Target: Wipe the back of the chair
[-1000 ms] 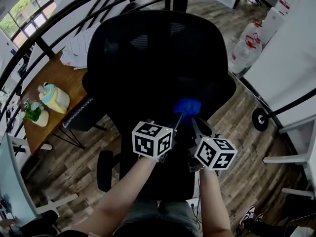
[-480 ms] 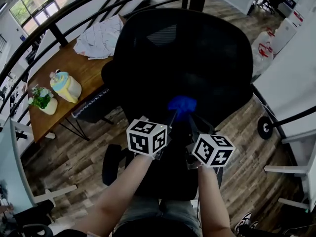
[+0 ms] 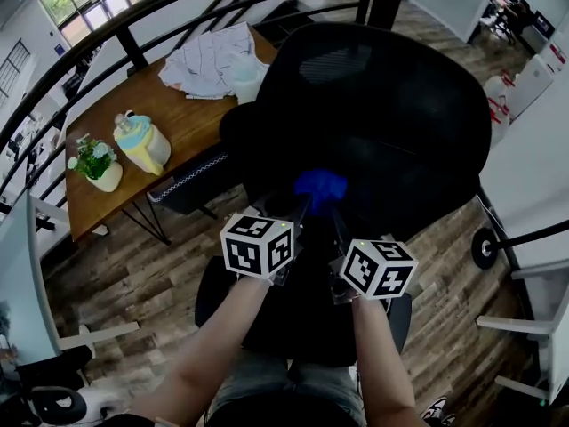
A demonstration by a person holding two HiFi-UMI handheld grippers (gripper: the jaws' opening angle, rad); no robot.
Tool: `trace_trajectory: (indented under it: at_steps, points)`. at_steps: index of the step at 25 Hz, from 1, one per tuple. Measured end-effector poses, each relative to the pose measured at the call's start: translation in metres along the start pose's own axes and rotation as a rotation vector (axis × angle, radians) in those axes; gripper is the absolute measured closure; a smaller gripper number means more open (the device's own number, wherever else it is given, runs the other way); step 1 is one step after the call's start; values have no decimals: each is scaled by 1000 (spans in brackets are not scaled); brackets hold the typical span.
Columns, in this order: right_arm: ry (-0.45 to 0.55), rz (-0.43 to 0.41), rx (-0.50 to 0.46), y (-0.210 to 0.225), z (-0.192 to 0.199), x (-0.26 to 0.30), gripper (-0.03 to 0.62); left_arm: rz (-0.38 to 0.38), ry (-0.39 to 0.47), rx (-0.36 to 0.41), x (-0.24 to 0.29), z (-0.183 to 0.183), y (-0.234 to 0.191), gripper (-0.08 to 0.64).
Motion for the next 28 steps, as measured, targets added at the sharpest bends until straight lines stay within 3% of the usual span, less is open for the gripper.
trace_trajectory:
  at_steps: [28]
  points:
    - [-87, -127, -71, -91, 12, 78, 563, -184, 81, -130, -83, 7, -112, 482]
Point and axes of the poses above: the fingertips, and each gripper's own axes: x forward along the fingers, y to its right, z out of its underside, the point moved 2 cm from there along -x, backward along the fingers, and after that the axes turned 12 degrees about -y, right-handed, at the moved point
